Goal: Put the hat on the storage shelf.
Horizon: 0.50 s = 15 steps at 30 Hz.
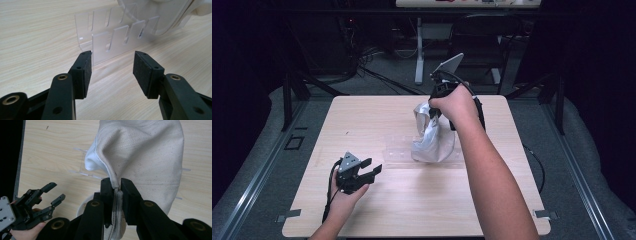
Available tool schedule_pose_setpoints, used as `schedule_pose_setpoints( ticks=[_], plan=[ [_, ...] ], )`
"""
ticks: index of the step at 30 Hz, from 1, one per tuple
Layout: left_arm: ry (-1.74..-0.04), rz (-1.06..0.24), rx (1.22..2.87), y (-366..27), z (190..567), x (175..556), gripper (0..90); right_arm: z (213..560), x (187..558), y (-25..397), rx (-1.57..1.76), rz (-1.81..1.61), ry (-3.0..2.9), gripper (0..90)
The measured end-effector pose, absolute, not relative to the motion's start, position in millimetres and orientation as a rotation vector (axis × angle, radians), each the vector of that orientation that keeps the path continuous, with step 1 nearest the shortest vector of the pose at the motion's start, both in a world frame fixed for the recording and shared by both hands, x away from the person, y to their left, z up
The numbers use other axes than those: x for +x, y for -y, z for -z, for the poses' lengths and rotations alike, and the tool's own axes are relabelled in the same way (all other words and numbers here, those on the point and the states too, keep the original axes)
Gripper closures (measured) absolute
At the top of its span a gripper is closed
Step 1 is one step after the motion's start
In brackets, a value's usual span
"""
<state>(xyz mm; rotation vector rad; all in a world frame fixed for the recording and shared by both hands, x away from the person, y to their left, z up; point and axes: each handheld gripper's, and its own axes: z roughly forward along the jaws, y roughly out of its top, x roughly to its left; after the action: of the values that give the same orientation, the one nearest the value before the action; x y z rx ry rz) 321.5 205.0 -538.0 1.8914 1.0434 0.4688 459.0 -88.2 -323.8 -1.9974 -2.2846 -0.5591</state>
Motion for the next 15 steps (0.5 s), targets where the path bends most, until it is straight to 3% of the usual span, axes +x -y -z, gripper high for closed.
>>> schedule_pose_setpoints(
  ticks=[15],
  plan=[
    [-1.05,-0.483,1.91,-204.9,542.5,322.8,47.7,338.0,451.0,140.3,-1.926,0.756,2.152,80.1]
  ],
)
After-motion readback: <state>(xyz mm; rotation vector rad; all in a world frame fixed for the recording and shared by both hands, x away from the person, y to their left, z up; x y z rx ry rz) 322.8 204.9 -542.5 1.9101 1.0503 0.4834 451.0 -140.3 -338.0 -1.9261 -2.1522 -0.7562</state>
